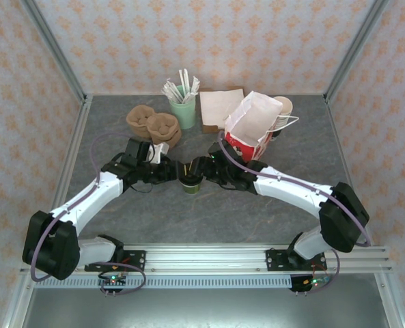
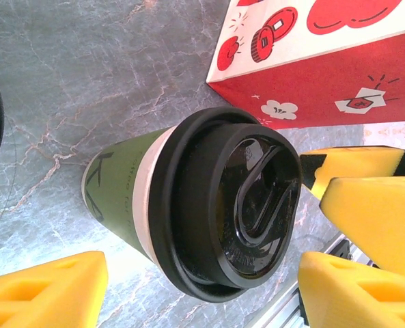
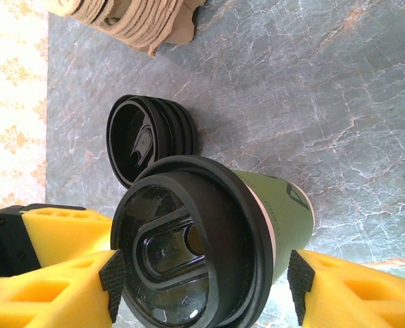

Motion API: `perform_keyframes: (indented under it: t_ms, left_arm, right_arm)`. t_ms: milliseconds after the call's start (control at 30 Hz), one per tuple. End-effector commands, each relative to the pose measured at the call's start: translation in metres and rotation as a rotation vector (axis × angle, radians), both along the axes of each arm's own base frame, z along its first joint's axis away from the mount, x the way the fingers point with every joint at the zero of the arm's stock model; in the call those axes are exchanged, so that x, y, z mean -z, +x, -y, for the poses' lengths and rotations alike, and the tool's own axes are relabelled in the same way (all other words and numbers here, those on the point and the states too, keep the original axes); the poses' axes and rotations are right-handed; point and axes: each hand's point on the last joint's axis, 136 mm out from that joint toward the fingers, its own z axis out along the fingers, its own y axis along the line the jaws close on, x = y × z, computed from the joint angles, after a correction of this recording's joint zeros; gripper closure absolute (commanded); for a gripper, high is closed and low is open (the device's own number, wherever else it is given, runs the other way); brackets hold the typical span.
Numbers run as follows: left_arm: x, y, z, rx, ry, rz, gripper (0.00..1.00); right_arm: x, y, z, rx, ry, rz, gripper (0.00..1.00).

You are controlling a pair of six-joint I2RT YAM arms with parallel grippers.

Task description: Pack the takeout coffee

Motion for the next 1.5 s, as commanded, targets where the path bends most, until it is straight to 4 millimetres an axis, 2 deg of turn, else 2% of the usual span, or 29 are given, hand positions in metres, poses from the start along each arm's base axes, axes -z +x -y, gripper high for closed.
perform_keyframes:
  t_ms: [0, 300, 467, 1067, 1467]
  left_arm:
    - [0.001, 0.005, 0.003, 0.013, 0.009, -0.001, 0.27]
    - [0.027, -0.001, 0.0, 0.03, 0.052, -0.064, 0.29]
    - [0.033, -0.004, -0.003, 0.023, 0.058, -0.073, 0.32]
    - [0.044, -0.007, -0.007, 0.005, 0.07, -0.098, 0.33]
    - [0.046, -0.007, -0.011, -0.008, 0.074, -0.113, 0.34]
  right_arm:
    - [-0.001, 0.001, 0.01, 0.015, -0.023, 0.02, 0.34]
    - [0.009, -0.003, 0.009, 0.004, -0.025, -0.005, 0.37]
    - [0.013, -0.005, 0.008, -0.006, -0.027, -0.017, 0.37]
    - [0.024, -0.005, 0.005, -0.017, -0.049, -0.04, 0.42]
    - [0.023, -0.004, 0.0, -0.045, -0.044, -0.026, 0.47]
